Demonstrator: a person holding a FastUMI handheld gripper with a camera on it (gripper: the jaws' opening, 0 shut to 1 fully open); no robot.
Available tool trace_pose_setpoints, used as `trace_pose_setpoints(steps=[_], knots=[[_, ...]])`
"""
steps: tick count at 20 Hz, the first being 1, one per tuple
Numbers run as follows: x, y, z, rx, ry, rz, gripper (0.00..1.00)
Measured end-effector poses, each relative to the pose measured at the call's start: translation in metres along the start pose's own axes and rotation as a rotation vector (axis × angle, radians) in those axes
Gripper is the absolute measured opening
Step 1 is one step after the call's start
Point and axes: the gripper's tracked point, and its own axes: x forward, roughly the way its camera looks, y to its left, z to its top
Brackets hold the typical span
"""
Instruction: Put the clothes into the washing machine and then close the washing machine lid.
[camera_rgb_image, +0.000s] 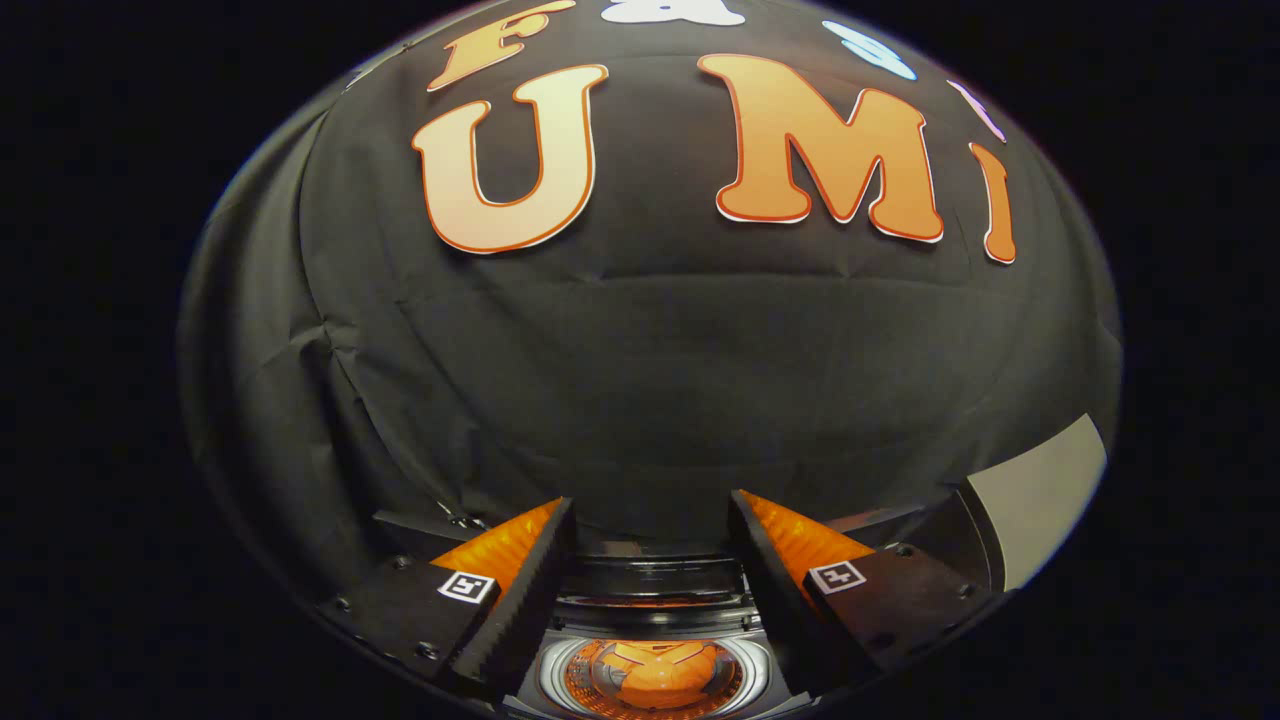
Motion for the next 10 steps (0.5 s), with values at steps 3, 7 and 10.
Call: trace_pose_setpoints(steps=[3,7,10], knots=[[0.002,0.000,-0.004,0.001,-0.006,-0.005,0.98],[-0.011,-0.001,-0.010,-0.015,-0.027,-0.008,0.99],[-0.021,0.001,-0.015,-0.021,-0.028,-0.006,0.99]])
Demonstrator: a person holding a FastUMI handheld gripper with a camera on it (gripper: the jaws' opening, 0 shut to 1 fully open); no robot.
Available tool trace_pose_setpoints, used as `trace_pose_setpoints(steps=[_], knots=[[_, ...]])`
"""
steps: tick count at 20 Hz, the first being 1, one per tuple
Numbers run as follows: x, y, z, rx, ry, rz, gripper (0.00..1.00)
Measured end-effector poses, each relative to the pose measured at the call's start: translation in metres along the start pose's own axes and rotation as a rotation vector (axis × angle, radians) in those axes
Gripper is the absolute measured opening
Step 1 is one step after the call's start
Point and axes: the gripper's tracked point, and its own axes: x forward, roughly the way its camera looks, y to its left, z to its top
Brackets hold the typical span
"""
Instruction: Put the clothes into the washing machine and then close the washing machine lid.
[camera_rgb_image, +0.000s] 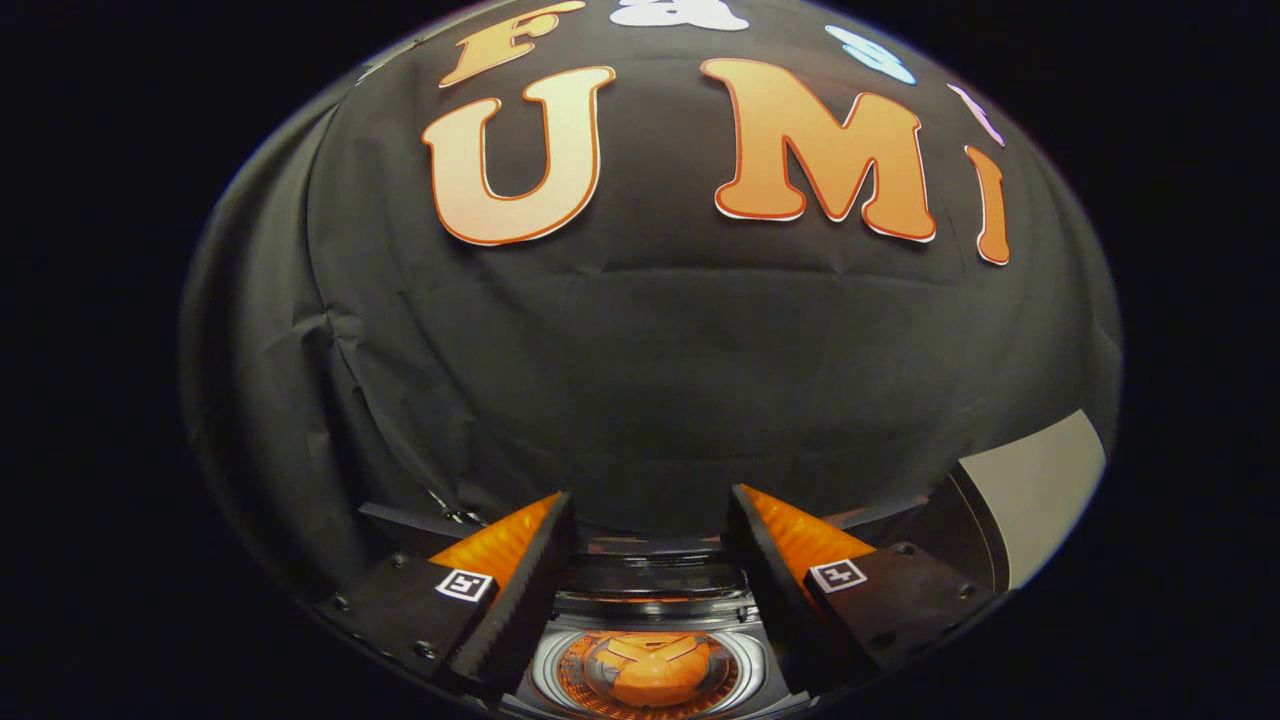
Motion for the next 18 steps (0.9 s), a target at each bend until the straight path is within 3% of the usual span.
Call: trace_pose_setpoints(steps=[18], knots=[[-0.066,0.002,-0.054,-0.026,-0.042,-0.002,0.99]])
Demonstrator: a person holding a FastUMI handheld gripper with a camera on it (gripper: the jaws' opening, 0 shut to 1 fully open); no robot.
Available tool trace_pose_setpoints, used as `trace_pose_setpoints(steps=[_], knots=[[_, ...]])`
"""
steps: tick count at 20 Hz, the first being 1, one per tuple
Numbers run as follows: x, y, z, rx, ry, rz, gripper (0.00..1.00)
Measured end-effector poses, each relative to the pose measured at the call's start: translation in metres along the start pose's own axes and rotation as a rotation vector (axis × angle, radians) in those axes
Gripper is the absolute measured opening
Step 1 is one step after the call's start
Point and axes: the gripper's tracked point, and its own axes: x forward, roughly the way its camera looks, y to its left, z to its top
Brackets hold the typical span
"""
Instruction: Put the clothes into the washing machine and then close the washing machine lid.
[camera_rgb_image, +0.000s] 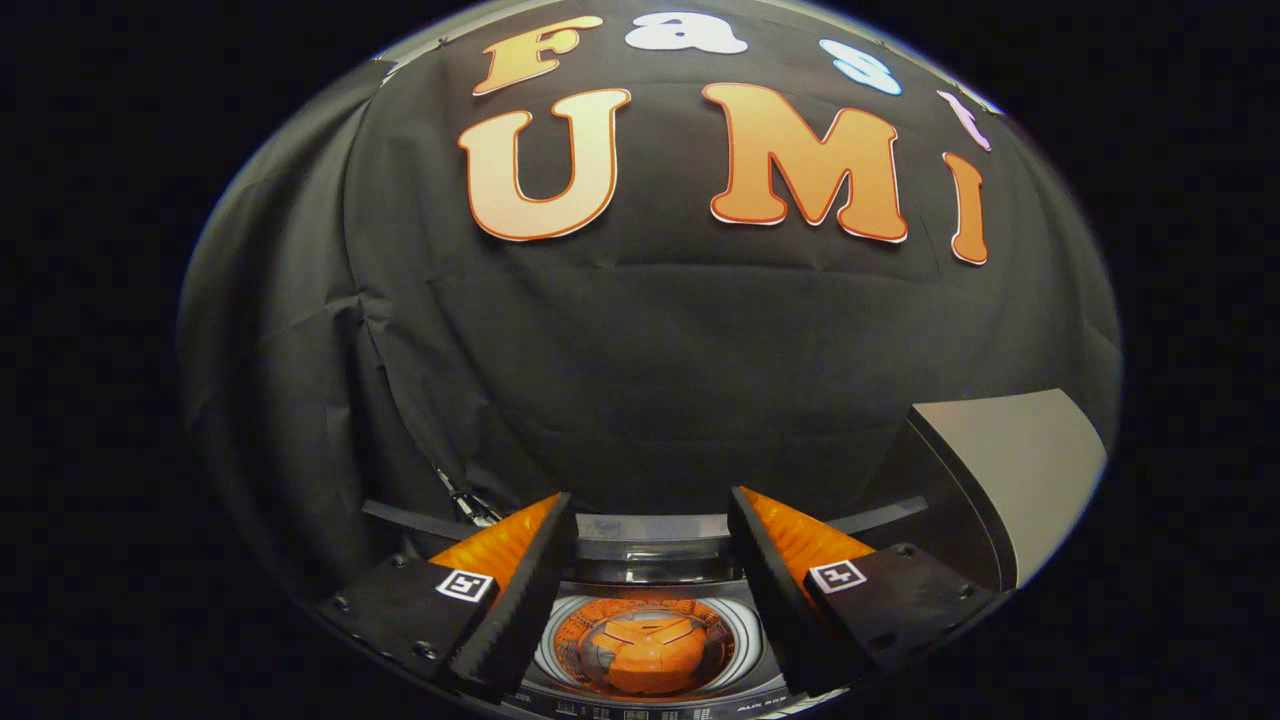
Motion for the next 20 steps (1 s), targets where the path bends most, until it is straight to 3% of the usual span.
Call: trace_pose_setpoints(steps=[13,15,20], knots=[[-0.020,0.001,-0.032,0.022,-0.022,0.007,0.99],[-0.016,0.002,-0.060,0.034,0.060,0.002,0.98],[-0.013,0.003,-0.105,0.045,0.119,0.012,0.98]])
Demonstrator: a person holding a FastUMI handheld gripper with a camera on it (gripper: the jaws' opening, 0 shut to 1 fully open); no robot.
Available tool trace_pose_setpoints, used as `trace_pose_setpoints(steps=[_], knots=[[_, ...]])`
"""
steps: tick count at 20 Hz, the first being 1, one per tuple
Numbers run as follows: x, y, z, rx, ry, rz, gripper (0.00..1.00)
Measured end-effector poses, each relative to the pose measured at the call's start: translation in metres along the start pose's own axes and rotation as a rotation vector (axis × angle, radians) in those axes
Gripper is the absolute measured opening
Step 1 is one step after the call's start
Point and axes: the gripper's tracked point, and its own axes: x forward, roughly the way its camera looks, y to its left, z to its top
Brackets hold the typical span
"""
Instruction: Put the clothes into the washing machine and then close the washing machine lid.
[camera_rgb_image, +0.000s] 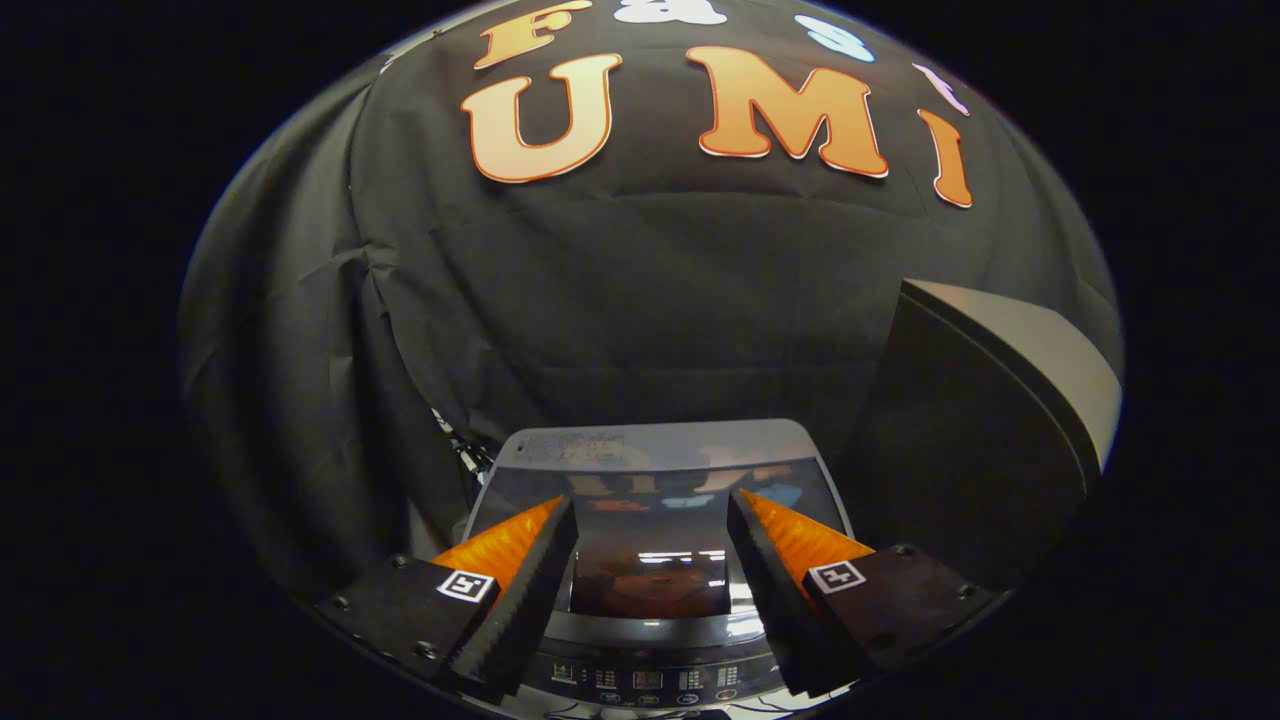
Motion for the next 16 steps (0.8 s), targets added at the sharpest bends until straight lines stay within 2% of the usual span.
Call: trace_pose_setpoints(steps=[7,13,16], knots=[[-0.020,0.002,0.028,-0.013,-0.035,0.023,0.98],[-0.105,-0.006,0.122,-0.054,-0.202,0.054,0.98],[-0.159,-0.024,0.162,-0.060,-0.287,0.034,0.98]])
